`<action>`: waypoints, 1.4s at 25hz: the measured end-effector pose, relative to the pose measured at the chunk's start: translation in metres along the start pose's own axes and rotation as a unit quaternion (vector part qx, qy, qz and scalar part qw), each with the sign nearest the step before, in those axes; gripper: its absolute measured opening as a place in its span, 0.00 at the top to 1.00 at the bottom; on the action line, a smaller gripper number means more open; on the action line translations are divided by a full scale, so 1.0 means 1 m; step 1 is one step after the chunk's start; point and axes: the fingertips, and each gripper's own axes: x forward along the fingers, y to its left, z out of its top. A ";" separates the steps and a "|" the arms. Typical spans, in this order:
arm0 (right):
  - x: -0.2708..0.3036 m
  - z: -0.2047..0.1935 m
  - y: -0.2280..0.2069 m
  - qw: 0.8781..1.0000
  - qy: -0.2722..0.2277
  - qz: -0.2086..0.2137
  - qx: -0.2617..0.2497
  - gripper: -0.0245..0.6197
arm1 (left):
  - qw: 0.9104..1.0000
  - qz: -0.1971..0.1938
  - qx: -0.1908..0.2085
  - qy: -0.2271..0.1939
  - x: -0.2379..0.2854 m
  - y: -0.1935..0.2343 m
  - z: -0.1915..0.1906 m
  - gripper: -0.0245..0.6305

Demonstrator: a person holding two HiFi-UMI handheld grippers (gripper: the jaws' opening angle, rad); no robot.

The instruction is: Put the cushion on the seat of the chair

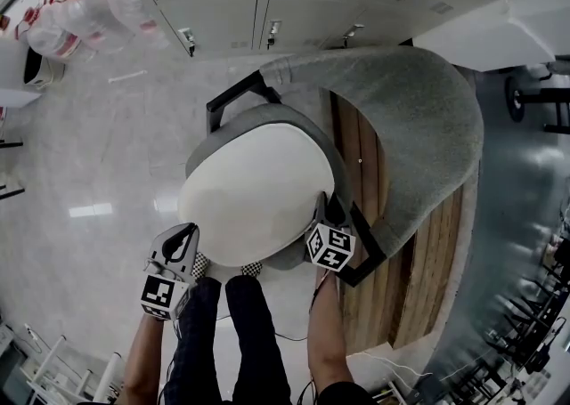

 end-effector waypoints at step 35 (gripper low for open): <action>-0.213 0.156 0.080 0.990 -0.133 0.047 -0.022 0.80 | 0.994 -0.038 0.076 -0.075 -0.144 -0.067 0.153 0.92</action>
